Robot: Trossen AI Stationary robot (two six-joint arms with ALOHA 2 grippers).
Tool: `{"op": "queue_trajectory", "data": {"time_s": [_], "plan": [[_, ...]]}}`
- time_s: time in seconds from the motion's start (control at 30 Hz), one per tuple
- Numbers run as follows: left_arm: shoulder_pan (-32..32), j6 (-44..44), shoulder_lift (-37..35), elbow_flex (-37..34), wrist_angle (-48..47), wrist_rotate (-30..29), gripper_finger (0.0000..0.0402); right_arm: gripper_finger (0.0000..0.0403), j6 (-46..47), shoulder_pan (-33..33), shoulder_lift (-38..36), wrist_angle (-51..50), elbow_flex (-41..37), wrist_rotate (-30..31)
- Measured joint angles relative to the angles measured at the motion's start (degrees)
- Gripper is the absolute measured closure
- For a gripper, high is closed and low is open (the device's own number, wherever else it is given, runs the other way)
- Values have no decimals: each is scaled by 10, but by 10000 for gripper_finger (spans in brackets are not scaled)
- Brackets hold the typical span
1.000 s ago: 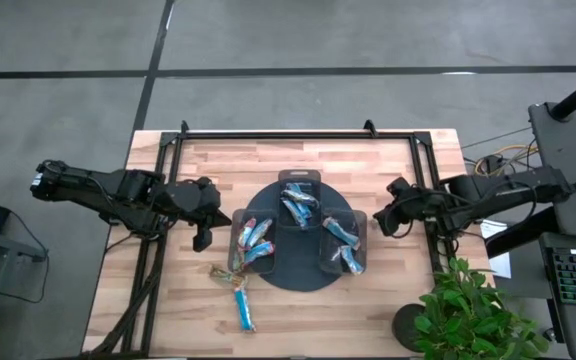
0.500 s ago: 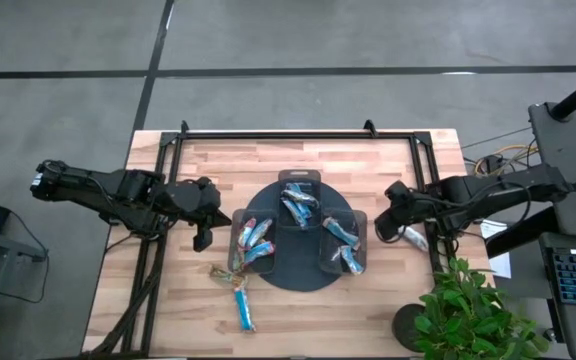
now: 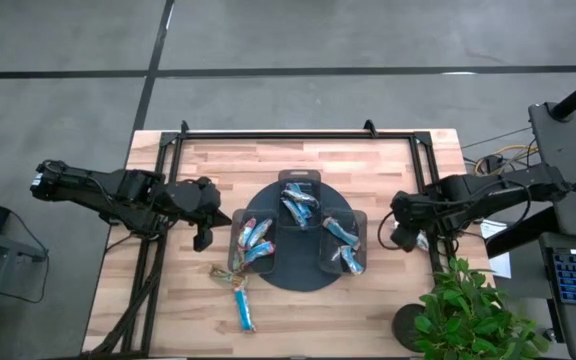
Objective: Pick and place Granola Bars by type
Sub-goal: Adjust the bottom right black bin
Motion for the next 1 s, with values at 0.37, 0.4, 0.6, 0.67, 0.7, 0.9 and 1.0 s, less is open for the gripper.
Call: {"op": "queue_trajectory", "data": {"time_s": [0.37,0.4,0.6,0.67,0.7,0.9,1.0], "plan": [[0,-3,0,0,0,-1,402,151,-45,0,1,-28,-46,-13],[0,-6,0,0,0,-1,402,147,-58,0,2,-19,-47,-13],[0,-20,0,0,0,-2,402,150,-99,-10,7,0,-48,-8],[0,-26,0,0,0,-2,402,154,-93,-11,7,-2,-48,-5],[0,-27,0,0,0,-2,402,156,-89,-11,7,0,-48,-3],[0,-27,0,0,0,-9,402,157,-80,-11,9,46,-57,3],[0,-27,0,0,0,-11,402,156,-71,-12,13,57,-67,4]]}}
